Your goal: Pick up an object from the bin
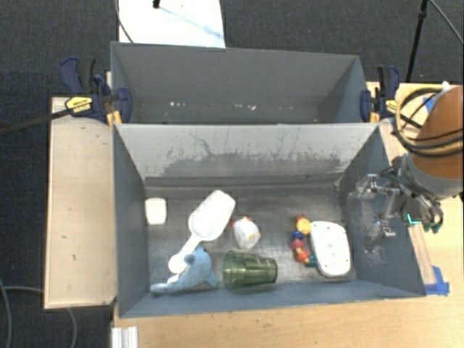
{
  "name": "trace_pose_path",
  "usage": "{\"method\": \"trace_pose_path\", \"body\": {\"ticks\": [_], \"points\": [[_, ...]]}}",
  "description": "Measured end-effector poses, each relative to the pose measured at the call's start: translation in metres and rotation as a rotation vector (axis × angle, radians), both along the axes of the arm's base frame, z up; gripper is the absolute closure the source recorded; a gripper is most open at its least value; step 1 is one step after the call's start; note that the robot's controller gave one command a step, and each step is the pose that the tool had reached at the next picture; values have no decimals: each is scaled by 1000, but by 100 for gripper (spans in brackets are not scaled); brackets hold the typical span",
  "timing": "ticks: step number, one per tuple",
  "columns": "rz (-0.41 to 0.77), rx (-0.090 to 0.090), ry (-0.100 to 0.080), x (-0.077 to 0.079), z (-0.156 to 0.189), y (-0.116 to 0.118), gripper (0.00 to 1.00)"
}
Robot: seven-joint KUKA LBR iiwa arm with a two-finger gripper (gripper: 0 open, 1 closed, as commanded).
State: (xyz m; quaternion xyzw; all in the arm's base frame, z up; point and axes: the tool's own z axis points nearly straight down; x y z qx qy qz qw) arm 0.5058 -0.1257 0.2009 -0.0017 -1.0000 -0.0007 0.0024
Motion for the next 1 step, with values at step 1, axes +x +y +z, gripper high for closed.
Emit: {"method": "trace_pose_path", "body": {"ticks": [1], "points": [[4,-2,-8,2,4,0,0]]}}
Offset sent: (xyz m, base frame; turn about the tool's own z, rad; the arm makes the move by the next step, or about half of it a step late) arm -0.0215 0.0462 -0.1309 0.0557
